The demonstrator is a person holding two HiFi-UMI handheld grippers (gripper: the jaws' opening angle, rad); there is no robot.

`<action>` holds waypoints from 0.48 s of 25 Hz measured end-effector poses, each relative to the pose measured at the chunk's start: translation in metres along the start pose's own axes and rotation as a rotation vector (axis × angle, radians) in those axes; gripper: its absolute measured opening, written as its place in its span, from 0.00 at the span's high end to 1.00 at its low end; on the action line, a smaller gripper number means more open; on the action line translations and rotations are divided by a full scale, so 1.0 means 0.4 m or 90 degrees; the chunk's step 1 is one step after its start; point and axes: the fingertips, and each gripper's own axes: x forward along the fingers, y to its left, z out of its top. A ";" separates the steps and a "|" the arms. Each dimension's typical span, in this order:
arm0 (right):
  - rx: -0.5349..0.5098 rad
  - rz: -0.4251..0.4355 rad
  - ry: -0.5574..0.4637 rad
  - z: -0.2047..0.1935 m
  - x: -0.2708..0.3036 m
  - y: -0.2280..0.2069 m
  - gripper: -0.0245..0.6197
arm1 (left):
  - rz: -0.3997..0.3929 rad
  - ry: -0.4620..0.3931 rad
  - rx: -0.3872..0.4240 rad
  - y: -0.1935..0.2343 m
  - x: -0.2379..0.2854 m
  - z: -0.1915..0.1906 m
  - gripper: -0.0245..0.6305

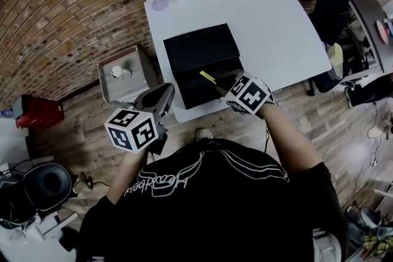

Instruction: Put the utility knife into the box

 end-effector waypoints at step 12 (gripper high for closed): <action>-0.110 -0.004 0.186 -0.072 0.136 -0.059 0.86 | 0.025 -0.005 -0.049 0.069 0.014 -0.048 0.91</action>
